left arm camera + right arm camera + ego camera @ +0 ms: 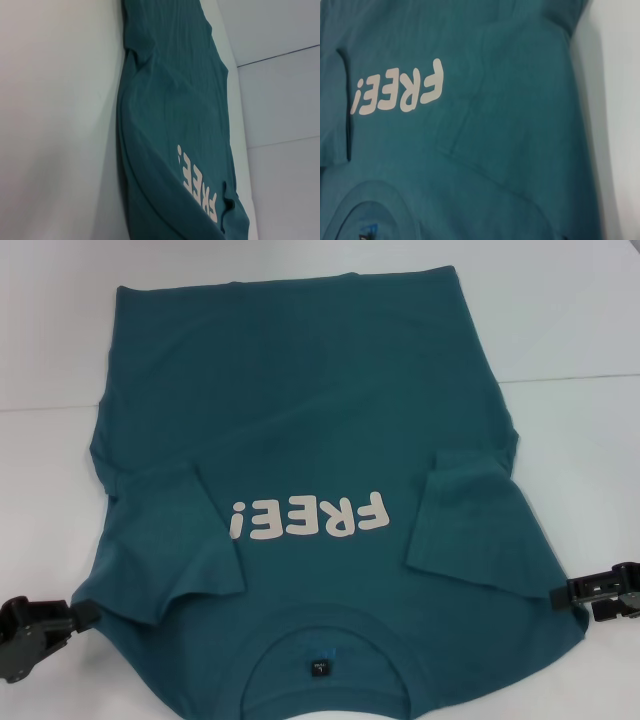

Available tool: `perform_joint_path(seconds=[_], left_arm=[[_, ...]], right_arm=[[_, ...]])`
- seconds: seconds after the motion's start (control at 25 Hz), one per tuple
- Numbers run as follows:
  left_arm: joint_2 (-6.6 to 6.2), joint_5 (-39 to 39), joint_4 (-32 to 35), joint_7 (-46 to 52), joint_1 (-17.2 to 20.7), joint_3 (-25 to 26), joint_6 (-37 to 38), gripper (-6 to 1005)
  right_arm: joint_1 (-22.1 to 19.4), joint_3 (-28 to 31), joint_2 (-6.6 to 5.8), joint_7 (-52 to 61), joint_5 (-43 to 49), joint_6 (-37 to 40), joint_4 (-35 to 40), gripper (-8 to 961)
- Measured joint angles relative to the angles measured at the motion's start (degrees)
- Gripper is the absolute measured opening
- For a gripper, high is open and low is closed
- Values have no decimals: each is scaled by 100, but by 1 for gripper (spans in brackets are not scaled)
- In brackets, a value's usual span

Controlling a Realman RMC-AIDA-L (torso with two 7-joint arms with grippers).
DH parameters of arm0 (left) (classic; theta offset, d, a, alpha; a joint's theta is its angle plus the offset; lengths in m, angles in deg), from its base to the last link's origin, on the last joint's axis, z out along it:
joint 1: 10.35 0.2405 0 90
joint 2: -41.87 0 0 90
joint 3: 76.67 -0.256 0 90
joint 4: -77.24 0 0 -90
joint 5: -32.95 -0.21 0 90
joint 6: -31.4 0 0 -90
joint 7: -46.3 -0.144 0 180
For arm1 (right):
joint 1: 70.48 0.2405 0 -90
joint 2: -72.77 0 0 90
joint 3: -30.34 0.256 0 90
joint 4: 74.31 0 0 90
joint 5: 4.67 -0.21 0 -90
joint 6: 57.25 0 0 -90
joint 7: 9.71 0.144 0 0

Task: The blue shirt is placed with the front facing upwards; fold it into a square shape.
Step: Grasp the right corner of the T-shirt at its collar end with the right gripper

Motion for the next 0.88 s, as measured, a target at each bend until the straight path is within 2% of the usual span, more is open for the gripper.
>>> perform_joint_path(seconds=[0.24,0.88], left_arm=[[7,0,0,0,6,6,-5,43],[15,7,0,0,20,5,-22,43]], right_arm=[[35,-30,18,3,138,-8,36,914],[159,-308,159,86,210,-252,0,911]])
